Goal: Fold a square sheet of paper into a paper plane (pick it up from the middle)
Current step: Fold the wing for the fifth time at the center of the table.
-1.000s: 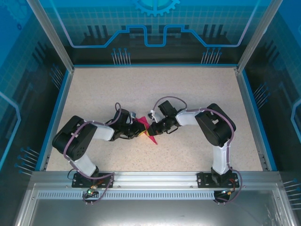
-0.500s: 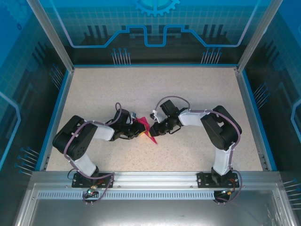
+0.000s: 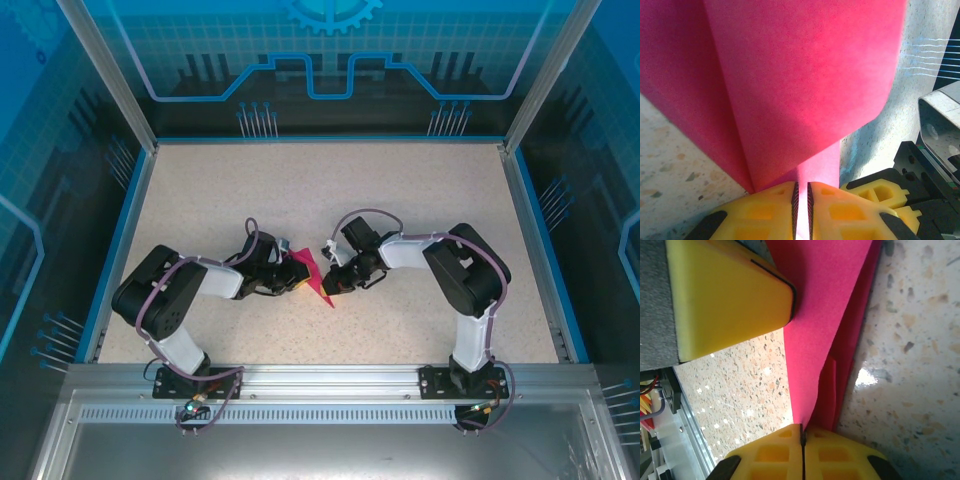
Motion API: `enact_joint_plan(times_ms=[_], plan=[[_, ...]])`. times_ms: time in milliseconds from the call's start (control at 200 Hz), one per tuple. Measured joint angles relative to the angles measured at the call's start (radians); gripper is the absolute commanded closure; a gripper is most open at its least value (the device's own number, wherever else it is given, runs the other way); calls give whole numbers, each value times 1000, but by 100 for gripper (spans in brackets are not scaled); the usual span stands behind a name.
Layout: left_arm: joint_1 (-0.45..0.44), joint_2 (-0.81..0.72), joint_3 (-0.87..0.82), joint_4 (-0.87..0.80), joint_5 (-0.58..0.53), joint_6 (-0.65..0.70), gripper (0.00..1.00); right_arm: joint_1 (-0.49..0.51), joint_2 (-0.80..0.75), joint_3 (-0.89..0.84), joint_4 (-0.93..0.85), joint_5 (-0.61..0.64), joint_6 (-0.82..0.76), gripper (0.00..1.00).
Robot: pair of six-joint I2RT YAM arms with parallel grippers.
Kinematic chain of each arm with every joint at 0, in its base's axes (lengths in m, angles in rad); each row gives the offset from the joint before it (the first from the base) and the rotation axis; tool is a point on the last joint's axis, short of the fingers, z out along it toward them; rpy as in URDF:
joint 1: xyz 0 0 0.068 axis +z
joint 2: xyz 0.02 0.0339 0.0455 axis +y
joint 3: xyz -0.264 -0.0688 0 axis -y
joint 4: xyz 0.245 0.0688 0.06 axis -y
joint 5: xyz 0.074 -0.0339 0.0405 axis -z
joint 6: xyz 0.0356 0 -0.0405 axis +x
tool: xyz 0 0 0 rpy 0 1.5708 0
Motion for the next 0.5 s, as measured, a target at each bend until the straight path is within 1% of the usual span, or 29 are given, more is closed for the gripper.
enact_joint_plan(times_ms=[280,500], plan=[[0,5,9,-13,4,0,84,0,-18,-2,-19,16,-8,83],[1,8,16,-26,7,0,84,4,-29,-8,-50,22,-36,83]])
